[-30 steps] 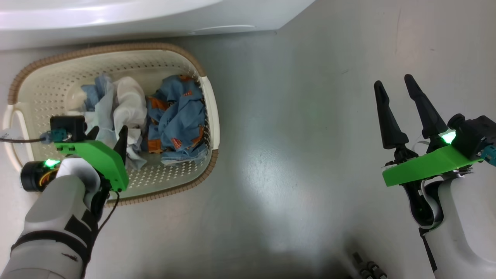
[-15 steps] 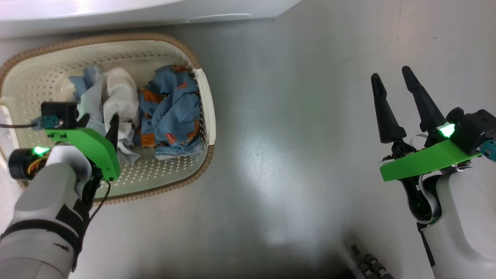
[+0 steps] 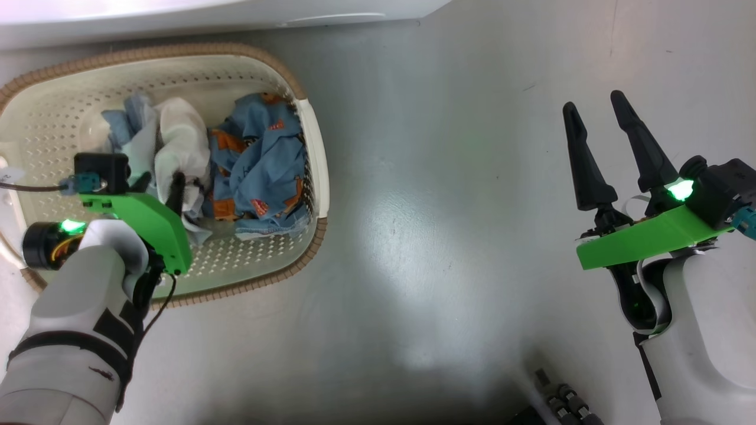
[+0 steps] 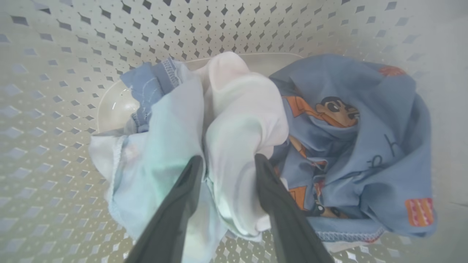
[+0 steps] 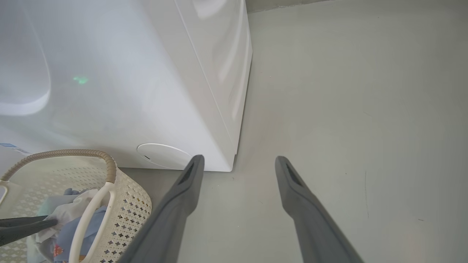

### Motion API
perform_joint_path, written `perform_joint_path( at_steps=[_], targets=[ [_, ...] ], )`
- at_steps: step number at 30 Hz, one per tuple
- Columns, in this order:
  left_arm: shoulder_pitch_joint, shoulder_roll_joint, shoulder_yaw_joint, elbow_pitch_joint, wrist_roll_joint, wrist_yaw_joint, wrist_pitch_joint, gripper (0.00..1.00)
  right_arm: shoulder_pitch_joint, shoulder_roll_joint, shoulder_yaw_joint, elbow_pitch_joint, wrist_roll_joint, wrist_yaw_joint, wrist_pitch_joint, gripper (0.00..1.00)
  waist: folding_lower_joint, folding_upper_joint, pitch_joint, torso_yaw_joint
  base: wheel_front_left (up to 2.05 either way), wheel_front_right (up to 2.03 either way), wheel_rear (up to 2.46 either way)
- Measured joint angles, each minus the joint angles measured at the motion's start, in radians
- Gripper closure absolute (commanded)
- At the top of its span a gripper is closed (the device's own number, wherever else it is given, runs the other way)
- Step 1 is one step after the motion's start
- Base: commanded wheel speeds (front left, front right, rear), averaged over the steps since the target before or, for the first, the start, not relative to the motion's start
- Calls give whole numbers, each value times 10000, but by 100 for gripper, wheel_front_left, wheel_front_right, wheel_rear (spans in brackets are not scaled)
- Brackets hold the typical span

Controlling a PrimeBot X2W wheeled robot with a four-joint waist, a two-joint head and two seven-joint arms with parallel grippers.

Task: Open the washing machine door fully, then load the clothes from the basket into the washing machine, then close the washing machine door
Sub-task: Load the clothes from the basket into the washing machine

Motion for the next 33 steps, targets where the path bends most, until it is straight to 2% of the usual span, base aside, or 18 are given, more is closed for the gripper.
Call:
perform_joint_path(
  at_steps=[1,13,24,33],
  targets=[
    [-9,-13,-31,0,-27,-23,8,100,-1,0,0,2,0,0,0,0,0,0,1,-2,0,0,0],
    [-11,-73,-291,-151,-671,-52,12,100,-10,2,-38,54,0,0,0,0,0,0,-256,40,0,0,0],
    [706,12,-190,-878,-1363,-52,-512,100,82,21,-73,334,6,0,-23,0,0,0,-1259,228,0,0,0],
    [2187,339,1254,-2640,-779,-52,-514,100,752,2,-128,646,44,0,-23,0,0,0,-2529,409,0,0,0]
  ],
)
